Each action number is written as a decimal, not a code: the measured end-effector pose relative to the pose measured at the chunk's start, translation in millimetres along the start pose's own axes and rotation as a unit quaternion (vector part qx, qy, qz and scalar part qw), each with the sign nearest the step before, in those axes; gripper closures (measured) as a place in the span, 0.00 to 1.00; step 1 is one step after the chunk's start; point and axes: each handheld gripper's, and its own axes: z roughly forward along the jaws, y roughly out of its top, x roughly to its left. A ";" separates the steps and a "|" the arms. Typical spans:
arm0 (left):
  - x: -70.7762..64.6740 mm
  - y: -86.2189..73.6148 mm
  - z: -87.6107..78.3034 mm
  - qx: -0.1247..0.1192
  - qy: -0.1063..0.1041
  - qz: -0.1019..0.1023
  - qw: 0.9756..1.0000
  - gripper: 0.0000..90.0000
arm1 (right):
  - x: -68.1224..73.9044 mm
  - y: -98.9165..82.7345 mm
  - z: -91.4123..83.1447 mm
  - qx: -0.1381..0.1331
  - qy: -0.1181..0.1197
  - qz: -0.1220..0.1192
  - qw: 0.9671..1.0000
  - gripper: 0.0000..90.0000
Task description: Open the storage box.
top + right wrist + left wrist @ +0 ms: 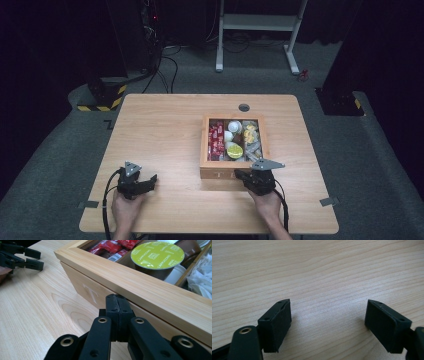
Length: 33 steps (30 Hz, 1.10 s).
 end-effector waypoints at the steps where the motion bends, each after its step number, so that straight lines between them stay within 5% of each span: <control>1: 0.0 0.0 0.0 0.000 0.000 0.000 1.000 0.24 | 0.0 0.0 0.0 0.000 0.000 0.000 1.000 1.00; 33: -0.1 0.0 0.1 -0.001 0.000 0.000 1.000 0.24 | -16.6 0.9 -24.6 -0.023 -0.042 0.001 0.999 1.00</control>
